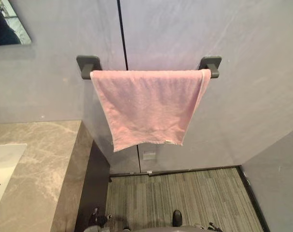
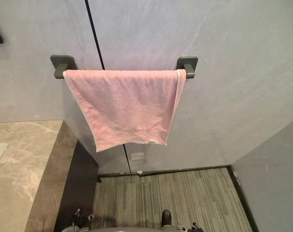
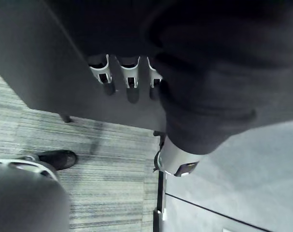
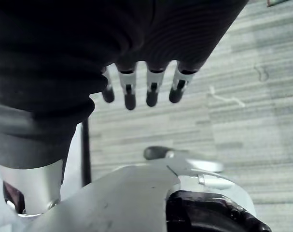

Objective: Organize washtable

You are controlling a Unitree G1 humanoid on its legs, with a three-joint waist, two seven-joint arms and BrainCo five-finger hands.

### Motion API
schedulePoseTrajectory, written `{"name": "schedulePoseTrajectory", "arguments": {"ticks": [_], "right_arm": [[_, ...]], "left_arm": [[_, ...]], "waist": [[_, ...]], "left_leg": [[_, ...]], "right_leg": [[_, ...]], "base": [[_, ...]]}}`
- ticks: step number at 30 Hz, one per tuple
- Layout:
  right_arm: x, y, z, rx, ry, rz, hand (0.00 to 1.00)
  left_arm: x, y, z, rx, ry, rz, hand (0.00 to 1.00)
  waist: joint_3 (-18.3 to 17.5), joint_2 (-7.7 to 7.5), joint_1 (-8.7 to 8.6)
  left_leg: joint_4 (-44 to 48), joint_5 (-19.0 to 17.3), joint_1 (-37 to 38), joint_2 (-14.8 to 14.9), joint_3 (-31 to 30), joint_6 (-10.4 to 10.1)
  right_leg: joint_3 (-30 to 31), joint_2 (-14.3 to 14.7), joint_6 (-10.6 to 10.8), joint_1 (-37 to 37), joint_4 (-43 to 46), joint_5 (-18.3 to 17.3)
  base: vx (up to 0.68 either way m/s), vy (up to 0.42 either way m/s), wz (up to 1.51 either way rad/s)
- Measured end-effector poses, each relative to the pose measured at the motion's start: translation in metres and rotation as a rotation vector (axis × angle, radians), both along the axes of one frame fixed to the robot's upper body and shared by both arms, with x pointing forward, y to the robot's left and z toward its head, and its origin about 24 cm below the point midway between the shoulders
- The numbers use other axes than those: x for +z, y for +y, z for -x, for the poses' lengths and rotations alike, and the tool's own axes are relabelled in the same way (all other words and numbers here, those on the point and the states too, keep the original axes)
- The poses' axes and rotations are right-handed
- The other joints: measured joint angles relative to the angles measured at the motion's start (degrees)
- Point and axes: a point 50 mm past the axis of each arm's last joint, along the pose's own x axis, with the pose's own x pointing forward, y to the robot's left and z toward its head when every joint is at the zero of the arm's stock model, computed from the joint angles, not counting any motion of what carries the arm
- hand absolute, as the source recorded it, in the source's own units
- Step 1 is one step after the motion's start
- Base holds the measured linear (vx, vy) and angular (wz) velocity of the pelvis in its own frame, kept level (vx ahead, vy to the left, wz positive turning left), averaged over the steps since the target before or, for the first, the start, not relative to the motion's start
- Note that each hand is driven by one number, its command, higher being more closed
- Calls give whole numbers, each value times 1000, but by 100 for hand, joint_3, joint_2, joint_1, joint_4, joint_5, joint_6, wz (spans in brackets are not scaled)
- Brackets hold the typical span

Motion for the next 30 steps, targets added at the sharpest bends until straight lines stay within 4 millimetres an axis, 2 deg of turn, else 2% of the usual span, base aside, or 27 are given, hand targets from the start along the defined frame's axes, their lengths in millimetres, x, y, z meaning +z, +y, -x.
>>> {"name": "schedulePoseTrajectory", "arguments": {"ticks": [1, 4, 10, 14, 17, 18, 19, 21, 22, 23, 24, 25, 26, 28, 29, 30], "right_arm": [[0, -1, 4, -14, 11, -7, 0], [-2, 0, 7, -43, 20, -32, 0], [-1, 0, -5, 19, 3, -27, 0], [2, 5, -28, 157, -27, -14, 0], [7, 9, -54, 264, -76, 6, 0], [10, 12, -69, 289, -110, 10, 0], [14, 16, -83, 306, -149, 13, 0], [17, 21, -94, 330, -183, 17, 0], [19, 26, -102, 341, -208, 15, 0], [19, 27, -102, 341, -207, 14, 0], [20, 28, -103, 331, -214, 10, 0], [20, 30, -101, 299, -225, 0, 0], [20, 29, -99, 287, -225, 1, 0], [19, 25, -93, 249, -222, 3, 0], [18, 22, -89, 233, -215, 6, 0], [17, 21, -85, 218, -207, 5, 0]], "left_arm": [[-2, 0, 11, 30, 20, 14, 0], [-3, -1, 17, 49, 31, 20, 0], [-3, -4, 13, 26, 24, 25, 0], [-2, -6, 3, -23, 7, 25, 0], [1, -9, -13, -53, -32, 27, 0], [3, -10, -23, -62, -56, 27, 0], [3, -18, -33, -76, -78, 45, 0], [5, -25, -40, -96, -98, 55, 0], [7, -30, -48, -139, -118, 56, 0], [7, -31, -48, -142, -118, 56, 0], [7, -31, -47, -139, -115, 57, 0], [7, -29, -44, -110, -116, 61, 0], [6, -29, -41, -107, -109, 61, 0], [5, -30, -36, -104, -103, 65, 0], [4, -32, -31, -101, -94, 71, 0], [4, -32, -31, -102, -93, 71, 0]], "waist": [[-81, 18, 5], [-127, 42, 13], [-148, 58, 6], [-127, 74, 18], [-68, 57, 23], [64, 76, 44], [83, 71, 16], [97, 143, 21], [150, 173, 24], [146, 179, 33], [212, 157, 78], [255, 146, 83], [261, 136, 88], [247, 237, 22], [187, 350, -6], [141, 428, -9]], "left_leg": [[-37, -7, 30, 6, 6, 0], [-77, -7, 81, 6, 5, -2], [-65, -11, 74, 61, 6, -13], [93, -43, -36, 126, -30, -48], [308, -46, -399, 184, -256, -55], [409, -33, -558, 203, -373, -63], [534, 49, -857, 249, -466, -88], [654, 174, -1168, 362, -496, -146], [645, 455, -1383, 362, -585, -182], [454, 603, -1335, 371, -586, -179], [972, 239, -1294, 557, -177, 17], [2188, -226, -1278, 783, 311, 179], [2625, -336, -1193, 869, 453, 170], [3656, -466, -802, 1027, 554, -3], [3685, -381, -607, 1017, 563, -92], [3343, -517, -459, 955, 566, -326]], "right_leg": [[0, 0, -11, 12, 0, -27], [-15, 13, -21, 52, 0, -60], [-18, 72, -14, 45, 0, -59], [-53, 114, -24, 35, 1, -54], [-241, 134, -69, -98, 18, -39], [-357, 133, -98, -161, 28, -19], [-540, 137, -152, -320, 38, 2], [-688, 162, -274, -595, 306, -106], [-882, 157, -448, -759, 552, -326], [-963, 128, -472, -747, 547, -340], [-1103, 111, -558, -713, 576, -374], [-1142, 125, -619, -540, 640, -420], [-1147, 135, -634, -466, 643, -430], [-1124, 242, -656, -335, 585, -427], [-1107, 358, -642, -321, 555, -391], [-1085, 424, -603, -331, 482, -334]], "base": [[0, 0, 0], [0, 0, 0], [0, 0, 0], [-8, -32, 5], [-39, -57, 32], [-66, -70, 65], [-114, -96, 60], [-105, -84, 62], [-91, -84, 76], [-119, -102, 79], [-32, -84, 41], [-12, -65, 26], [-5, -59, 8], [-91, 26, -7], [-81, 84, -10], [-37, 61, -10]]}}
